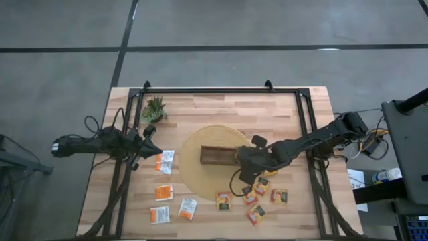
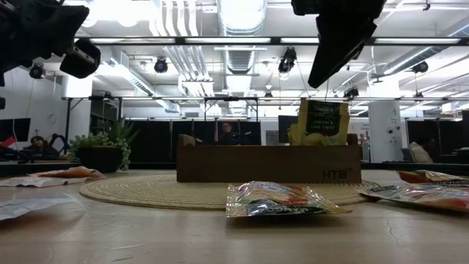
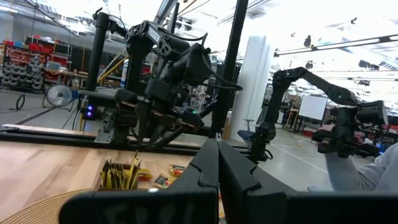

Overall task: Pick & Place Tea
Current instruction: Put the yellow tea bag into the right of the wooden organizer

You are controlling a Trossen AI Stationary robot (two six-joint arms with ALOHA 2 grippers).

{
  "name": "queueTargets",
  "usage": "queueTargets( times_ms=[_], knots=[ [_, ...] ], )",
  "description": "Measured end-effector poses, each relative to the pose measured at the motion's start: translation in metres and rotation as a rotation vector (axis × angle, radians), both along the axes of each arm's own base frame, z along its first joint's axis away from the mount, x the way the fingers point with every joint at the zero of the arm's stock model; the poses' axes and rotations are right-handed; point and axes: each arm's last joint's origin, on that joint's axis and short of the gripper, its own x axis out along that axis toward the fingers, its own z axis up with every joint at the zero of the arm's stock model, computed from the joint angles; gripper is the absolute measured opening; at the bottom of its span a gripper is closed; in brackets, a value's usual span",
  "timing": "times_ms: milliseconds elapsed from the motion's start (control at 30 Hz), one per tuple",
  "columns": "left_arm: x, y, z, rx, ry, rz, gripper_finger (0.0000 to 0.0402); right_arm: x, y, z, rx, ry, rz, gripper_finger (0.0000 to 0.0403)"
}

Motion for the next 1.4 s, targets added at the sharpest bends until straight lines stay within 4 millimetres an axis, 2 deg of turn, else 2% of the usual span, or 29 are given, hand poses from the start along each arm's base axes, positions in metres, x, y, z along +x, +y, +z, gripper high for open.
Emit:
queueTargets(
  times_ms=[200, 300, 733, 1133, 1400],
  knots=[
    [0.0, 0.0, 0.0, 0.0, 0.0, 0.0, 0.0, 0.002, -0.008, 0.0, 0.196, -0.085, -0.331, 0.0079],
    [0.0, 0.0, 0.0, 0.0, 0.0, 0.0, 0.0, 0.003, -0.01, -0.001, 0.297, -0.087, -0.426, 0.0074],
    [0.0, 0.0, 0.0, 0.0, 0.0, 0.0, 0.0, 0.004, -0.017, -0.002, 0.318, -0.077, -0.466, 0.0068],
    [0.0, 0.0, 0.0, 0.0, 0.001, 0.0, 0.0, 0.01, -0.032, -0.029, 0.363, 0.041, -0.528, 0.0068],
    [0.0, 0.0, 0.0, 0.0, 0.0, 0.0, 0.0, 0.013, -0.034, -0.025, 0.362, 0.036, -0.504, 0.0068]
  ],
)
